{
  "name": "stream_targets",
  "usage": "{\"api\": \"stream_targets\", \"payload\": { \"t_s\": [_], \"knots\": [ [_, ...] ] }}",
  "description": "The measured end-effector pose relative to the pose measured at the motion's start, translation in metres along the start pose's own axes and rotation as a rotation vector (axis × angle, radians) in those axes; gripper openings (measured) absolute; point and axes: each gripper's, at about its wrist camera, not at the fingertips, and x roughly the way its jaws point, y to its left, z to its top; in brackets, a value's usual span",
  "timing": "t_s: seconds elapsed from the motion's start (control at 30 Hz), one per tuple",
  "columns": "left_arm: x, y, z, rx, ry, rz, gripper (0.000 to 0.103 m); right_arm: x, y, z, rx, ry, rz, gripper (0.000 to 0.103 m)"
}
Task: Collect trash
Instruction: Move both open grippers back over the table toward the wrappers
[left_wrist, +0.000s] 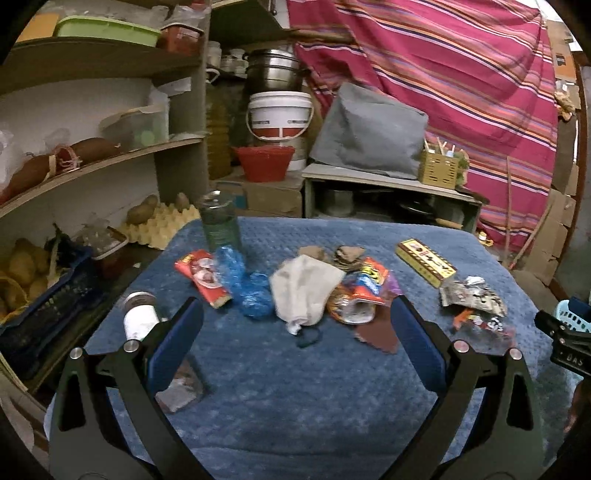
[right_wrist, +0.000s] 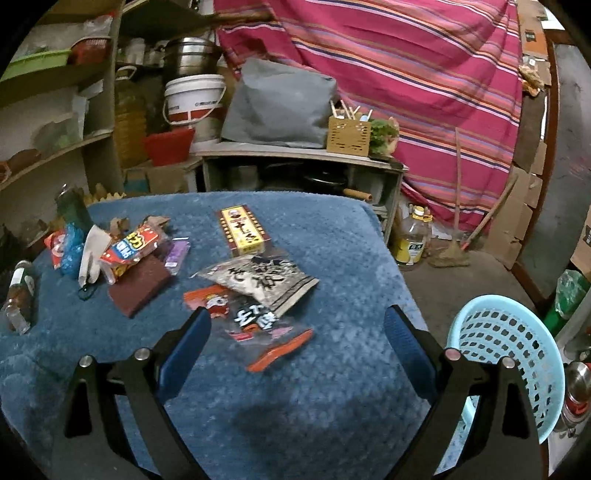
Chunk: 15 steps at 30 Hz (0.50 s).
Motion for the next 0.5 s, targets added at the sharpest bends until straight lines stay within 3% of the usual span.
{"api": "stream_targets", "payload": {
  "t_s": [0.3, 0.5],
  "knots": [
    [0.008, 0.038, 0.003, -0.05, 0.031, -0.009, 0.098, 0.004, 0.025, -0.006, -0.003, 0.005, 0.009, 0.093],
    [0.018, 0.062, 0.003, -0.068, 0.06, 0.016, 0.098, 0.011, 0.045, -0.009, -0.026, -0.01, -0.029, 0.093]
  ]
}}
